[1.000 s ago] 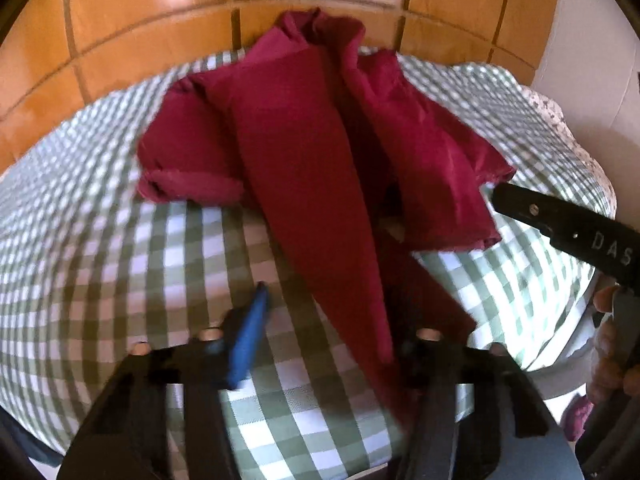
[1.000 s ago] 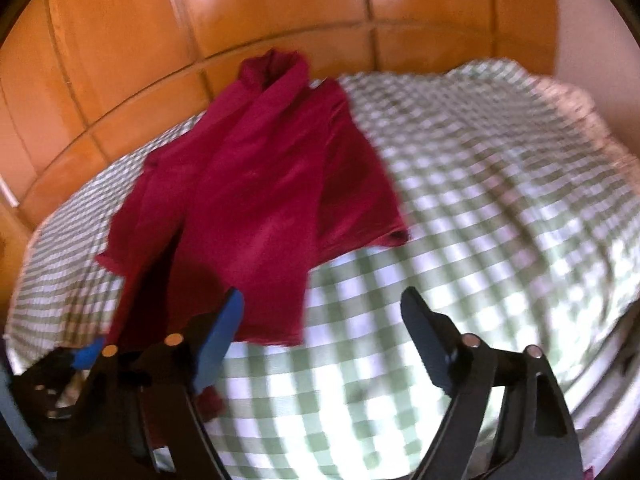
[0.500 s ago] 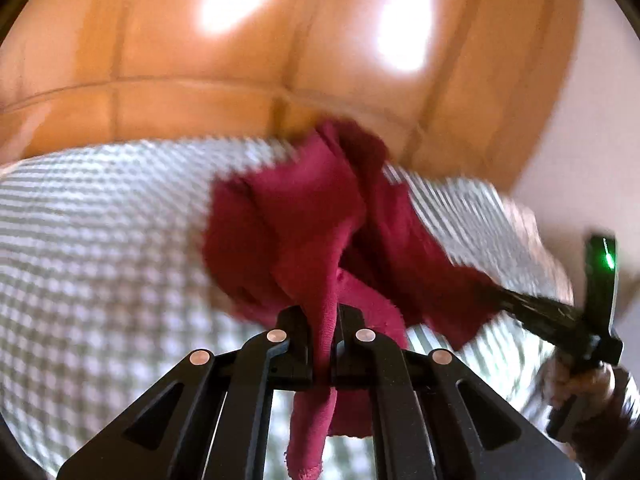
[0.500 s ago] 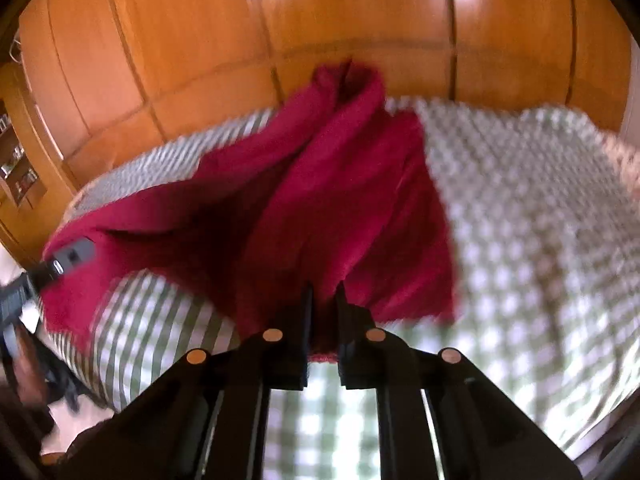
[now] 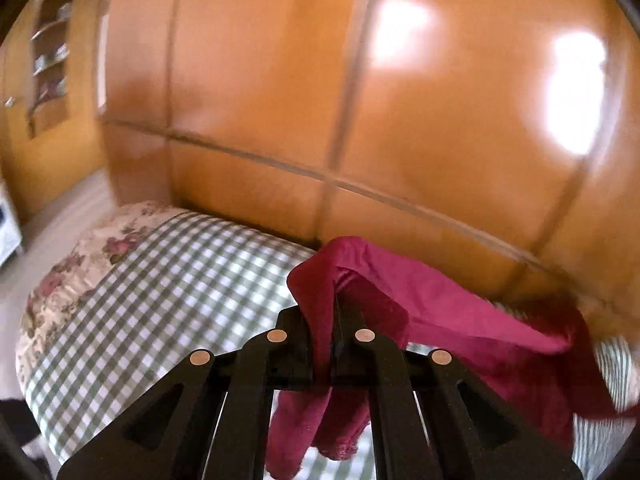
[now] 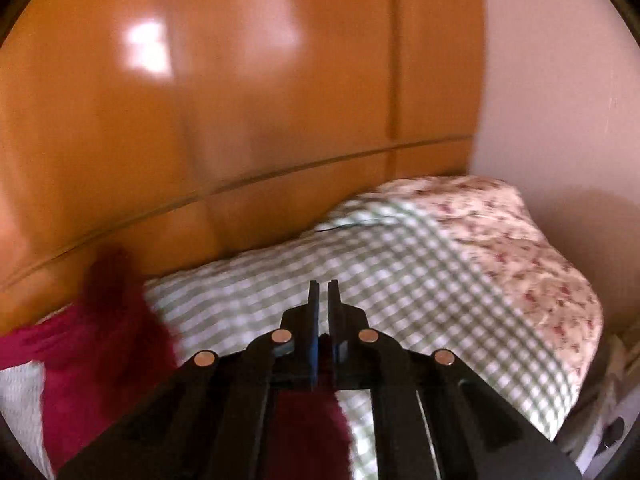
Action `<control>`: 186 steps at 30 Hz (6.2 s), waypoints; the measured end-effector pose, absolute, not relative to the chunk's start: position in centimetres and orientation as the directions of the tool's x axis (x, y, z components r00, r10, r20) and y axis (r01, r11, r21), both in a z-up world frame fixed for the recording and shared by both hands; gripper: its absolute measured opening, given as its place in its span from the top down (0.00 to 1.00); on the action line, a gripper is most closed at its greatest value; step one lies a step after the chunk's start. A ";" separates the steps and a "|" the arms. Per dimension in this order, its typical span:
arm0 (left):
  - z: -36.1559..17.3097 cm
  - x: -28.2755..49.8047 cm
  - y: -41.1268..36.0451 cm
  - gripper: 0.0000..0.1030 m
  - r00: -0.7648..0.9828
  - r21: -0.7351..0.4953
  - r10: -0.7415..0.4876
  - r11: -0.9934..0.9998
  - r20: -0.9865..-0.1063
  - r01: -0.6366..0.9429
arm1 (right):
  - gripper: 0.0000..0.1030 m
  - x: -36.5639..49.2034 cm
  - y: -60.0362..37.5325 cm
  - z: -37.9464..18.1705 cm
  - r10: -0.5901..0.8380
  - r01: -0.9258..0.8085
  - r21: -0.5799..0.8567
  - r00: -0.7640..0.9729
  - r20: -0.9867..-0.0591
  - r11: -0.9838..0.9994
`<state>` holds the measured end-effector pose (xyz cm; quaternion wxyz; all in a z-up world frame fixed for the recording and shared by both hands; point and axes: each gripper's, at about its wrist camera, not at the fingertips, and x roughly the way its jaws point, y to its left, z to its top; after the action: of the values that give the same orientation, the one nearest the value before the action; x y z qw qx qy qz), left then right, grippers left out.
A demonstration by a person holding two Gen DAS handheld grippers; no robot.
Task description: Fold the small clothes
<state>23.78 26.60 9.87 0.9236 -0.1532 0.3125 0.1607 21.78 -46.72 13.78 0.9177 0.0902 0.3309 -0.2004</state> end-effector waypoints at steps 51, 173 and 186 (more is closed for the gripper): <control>-8.1 9.6 9.1 0.97 0.552 -0.570 -0.501 0.820 -0.667 0.057 | 0.93 10.3 -30.1 0.1 0.356 -0.045 0.383 0.485 -0.799 0.923; -9.9 11.8 3.4 0.13 0.627 -0.149 -0.183 0.983 -0.757 0.107 | 0.20 21.8 -50.1 5.1 -0.449 0.439 -0.212 0.558 -0.698 0.873; -8.0 11.5 5.3 0.14 0.636 -0.219 -0.197 0.975 -0.746 0.045 | 0.19 14.5 -33.1 0.4 0.006 0.081 0.073 0.623 -0.782 0.994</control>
<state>11.54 5.27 -7.99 0.8999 -0.0900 0.4213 -0.0674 14.55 -33.11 0.35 0.8994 0.0506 0.4337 -0.0209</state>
